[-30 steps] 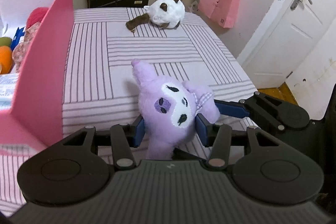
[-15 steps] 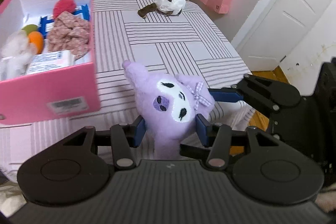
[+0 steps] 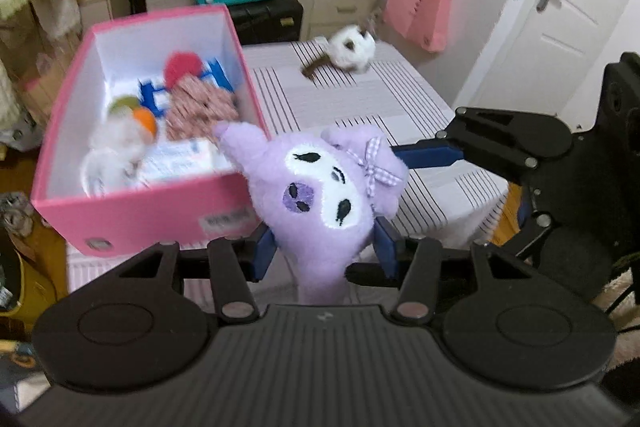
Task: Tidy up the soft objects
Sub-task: 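Carry the lavender plush into the pink box and open the left tool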
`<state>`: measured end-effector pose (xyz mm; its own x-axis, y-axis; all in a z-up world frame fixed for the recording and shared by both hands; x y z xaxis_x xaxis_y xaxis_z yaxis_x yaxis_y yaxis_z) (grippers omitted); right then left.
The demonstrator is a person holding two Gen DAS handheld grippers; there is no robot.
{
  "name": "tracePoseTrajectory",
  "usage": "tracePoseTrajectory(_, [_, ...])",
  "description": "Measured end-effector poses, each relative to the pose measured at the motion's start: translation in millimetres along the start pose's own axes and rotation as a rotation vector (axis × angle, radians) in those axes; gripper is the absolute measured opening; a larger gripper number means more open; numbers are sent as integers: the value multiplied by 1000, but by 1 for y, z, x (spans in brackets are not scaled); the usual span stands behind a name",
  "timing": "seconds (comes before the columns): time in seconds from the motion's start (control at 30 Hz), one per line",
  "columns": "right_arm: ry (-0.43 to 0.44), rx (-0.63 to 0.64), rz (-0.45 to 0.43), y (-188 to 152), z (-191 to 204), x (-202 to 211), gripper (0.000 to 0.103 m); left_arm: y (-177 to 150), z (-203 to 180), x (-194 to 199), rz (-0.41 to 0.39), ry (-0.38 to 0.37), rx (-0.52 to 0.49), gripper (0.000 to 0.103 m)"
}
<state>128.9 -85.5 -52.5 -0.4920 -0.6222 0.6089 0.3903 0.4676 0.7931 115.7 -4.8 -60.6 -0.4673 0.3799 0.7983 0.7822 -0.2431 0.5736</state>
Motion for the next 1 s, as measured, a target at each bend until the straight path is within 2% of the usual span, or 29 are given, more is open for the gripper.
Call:
tracePoseTrajectory(0.17, [-5, 48, -55, 32, -11, -12, 80, 27, 25, 12, -86, 27, 18, 50])
tracePoseTrajectory(0.27, [21, 52, -63, 46, -18, -23, 75, 40, 43, 15, -139, 36, 44, 50])
tracePoseTrajectory(0.57, [58, 62, -61, 92, -53, -75, 63, 90, 100, 8, -218, 91, 111, 50])
tracePoseTrajectory(0.73, [76, 80, -28, 112, -82, -117, 62, 120, 136, -18, -210, 131, 163, 50])
tracePoseTrajectory(1.0, [87, 64, 114, 122, -112, -183, 62, 144, 192, -70, -119, 133, 285, 50])
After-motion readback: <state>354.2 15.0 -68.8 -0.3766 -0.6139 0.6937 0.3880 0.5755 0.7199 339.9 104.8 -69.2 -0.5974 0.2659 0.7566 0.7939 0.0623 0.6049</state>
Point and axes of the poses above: each gripper's, at about its wrist camera, not at the fingertips, and x roughly against the way its jaws point, z to its left, y to its top, the point moved 9 cm from there along -x, roughly the way its jaws point, and after that the axes turned 4 degrees about z, right-handed, at the moved point
